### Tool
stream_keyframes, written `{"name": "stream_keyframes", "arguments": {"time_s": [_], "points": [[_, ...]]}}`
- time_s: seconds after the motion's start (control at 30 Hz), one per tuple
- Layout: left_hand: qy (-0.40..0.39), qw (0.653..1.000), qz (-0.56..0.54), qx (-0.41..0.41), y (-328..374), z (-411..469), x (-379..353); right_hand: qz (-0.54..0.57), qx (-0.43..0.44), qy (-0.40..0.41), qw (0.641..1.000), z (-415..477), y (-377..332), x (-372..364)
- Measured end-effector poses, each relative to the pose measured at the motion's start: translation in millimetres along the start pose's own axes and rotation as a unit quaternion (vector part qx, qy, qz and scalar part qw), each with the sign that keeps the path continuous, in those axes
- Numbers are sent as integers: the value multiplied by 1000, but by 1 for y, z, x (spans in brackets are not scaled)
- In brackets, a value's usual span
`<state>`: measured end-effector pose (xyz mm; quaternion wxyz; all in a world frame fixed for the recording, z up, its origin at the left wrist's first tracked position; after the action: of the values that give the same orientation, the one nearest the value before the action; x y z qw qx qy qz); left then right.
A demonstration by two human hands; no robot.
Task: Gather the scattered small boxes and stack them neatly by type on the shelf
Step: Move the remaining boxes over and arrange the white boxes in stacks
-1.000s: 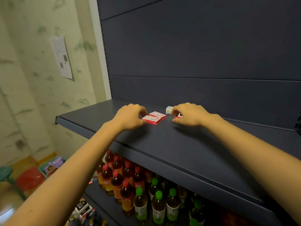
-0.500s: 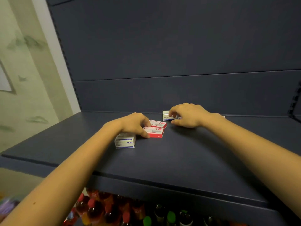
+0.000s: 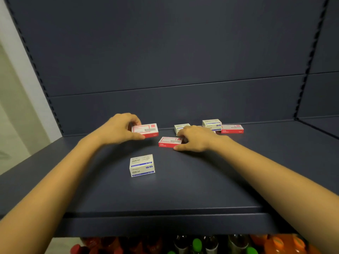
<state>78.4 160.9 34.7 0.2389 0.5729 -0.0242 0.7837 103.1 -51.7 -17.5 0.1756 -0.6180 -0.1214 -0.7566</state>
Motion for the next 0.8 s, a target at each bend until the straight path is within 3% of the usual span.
{"name": "stream_keyframes", "arguments": {"time_s": [0.2, 0.37, 0.57, 0.8], "points": [[55, 998, -13, -10, 4, 0, 7, -32, -29, -2, 999, -10, 4, 8], [70, 996, -20, -56, 42, 10, 8, -35, -62, 57, 996, -51, 34, 38], [64, 989, -51, -122, 128, 26, -10, -23, -126, 110, 986, -131, 93, 76], [37, 976, -93, -192, 258, 31, -46, -35, -212, 109, 971, -253, 164, 106]]}}
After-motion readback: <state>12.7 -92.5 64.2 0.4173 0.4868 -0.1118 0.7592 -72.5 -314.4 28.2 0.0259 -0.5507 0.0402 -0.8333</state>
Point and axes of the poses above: each hand's wrist, its own z-axis towards the middle knuckle, its own x-axis out of the back of the hand, y = z × x, the point moved 3 cm from there along z, towards the middle knuckle, and after that the axes turned 4 degrees about y, right-handed, at the moved point
